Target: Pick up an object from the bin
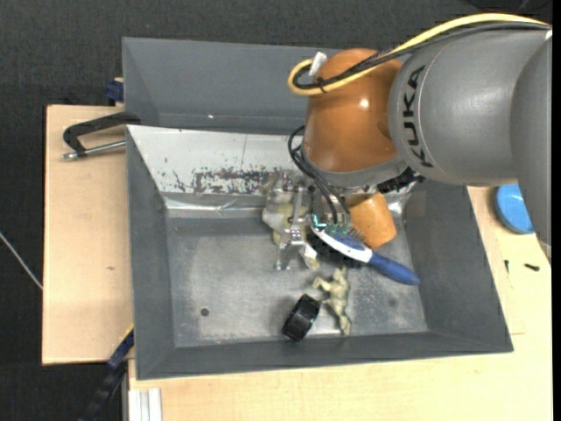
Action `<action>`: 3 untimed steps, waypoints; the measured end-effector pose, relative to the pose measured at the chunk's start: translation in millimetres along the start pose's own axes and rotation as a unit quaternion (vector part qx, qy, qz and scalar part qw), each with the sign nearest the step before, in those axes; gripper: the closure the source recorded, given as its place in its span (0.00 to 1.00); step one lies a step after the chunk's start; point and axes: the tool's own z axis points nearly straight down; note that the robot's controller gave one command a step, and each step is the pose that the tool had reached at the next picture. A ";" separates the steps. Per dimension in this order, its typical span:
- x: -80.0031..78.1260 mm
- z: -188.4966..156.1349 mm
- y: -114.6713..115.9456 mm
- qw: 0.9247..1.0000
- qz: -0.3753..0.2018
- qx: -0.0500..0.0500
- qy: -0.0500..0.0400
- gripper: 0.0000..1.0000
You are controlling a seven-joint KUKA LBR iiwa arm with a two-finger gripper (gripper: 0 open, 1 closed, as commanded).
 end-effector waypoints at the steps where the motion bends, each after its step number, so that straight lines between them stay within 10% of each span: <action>1: 79.8 26.0 -60.8 1.000 0.025 0.000 -0.003 0.00; 2: 74.8 43.7 -61.4 0.998 -0.063 0.000 -0.007 0.00; 3: 57.2 75.9 -116.7 0.990 -0.142 0.000 -0.004 0.00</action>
Offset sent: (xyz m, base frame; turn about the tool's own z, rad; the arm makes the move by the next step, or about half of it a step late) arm -0.0797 -0.0594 -0.0285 0.0438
